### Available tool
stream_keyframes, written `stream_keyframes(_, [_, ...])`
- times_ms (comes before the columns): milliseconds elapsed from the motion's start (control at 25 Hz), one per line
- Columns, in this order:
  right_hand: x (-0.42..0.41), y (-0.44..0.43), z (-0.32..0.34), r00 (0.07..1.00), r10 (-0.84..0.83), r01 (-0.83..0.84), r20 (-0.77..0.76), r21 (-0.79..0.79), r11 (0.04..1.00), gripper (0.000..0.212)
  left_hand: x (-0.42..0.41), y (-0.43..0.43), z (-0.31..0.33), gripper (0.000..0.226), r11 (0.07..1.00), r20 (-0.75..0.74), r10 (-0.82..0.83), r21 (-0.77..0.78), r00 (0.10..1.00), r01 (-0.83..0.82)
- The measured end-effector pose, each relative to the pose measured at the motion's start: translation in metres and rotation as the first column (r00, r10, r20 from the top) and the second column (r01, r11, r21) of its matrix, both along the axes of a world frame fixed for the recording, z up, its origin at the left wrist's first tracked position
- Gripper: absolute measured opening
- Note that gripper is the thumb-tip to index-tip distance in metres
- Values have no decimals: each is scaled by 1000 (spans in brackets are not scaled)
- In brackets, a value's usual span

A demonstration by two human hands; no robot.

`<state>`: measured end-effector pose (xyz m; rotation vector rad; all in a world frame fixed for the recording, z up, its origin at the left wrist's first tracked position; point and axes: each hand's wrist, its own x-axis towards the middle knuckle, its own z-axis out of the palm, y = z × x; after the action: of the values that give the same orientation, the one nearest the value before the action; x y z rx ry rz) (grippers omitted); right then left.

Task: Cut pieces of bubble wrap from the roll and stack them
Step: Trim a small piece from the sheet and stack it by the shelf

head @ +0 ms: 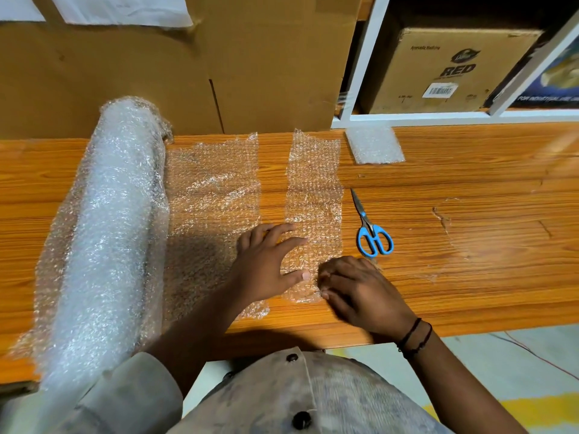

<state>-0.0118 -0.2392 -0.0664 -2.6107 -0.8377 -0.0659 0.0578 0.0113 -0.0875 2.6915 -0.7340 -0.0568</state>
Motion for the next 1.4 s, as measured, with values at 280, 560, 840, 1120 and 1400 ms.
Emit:
stream_keyframes(280, [49, 10, 28, 953, -280, 303, -120, 281, 911, 4, 6, 8, 10, 65, 936, -23, 95, -338, 995, -97])
stream_keyframes(560, [125, 10, 28, 916, -383, 397, -118, 130, 909, 5, 22, 7, 15, 73, 938, -113, 185, -277, 976, -210])
stream_keyframes(840, [155, 11, 11, 906, -419, 420, -58, 19, 907, 12, 17, 0, 3, 72, 961, 72, 217, -189, 974, -200])
stream_keyframes(1120, [119, 25, 29, 874, -381, 370, 301, 96, 924, 26, 16, 2, -7, 34, 988, 228, 153, -69, 962, -141])
stream_keyframes(1400, [73, 27, -1, 970, -191, 211, 148, -133, 968, 57, 21, -2, -5, 21, 992, 291, 109, -99, 950, -84])
